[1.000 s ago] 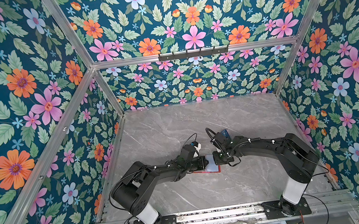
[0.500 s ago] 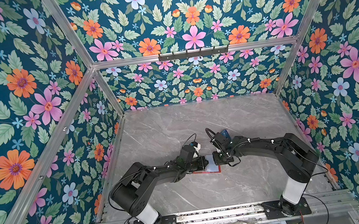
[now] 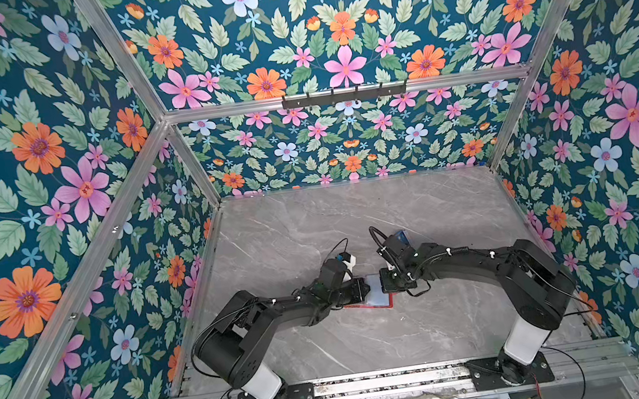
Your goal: Put the credit cards into the card holder
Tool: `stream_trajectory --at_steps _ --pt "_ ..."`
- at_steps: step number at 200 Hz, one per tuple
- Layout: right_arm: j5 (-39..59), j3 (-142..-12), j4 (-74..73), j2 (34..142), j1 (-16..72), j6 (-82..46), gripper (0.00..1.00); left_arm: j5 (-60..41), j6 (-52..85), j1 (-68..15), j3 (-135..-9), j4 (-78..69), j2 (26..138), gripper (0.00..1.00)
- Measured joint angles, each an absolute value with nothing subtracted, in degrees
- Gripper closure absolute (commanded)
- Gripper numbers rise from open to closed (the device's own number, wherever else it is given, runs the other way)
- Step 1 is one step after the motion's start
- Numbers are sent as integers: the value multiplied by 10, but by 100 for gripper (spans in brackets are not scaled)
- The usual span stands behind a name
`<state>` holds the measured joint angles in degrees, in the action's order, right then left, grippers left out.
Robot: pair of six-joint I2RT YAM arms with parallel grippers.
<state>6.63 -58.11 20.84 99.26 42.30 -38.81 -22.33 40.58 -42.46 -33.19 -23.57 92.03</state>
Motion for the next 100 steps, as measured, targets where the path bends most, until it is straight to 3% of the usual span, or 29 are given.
stream_trajectory --at_steps 37,70,100 --pt "79 -583 201 1006 422 -390 93 -223 406 -425 -331 -236 920 100" --pt "93 -581 184 1005 422 -392 77 -223 406 -425 -330 -238 920 100" --pt "118 -581 165 1003 422 -390 67 -216 406 -425 -327 -233 908 74"
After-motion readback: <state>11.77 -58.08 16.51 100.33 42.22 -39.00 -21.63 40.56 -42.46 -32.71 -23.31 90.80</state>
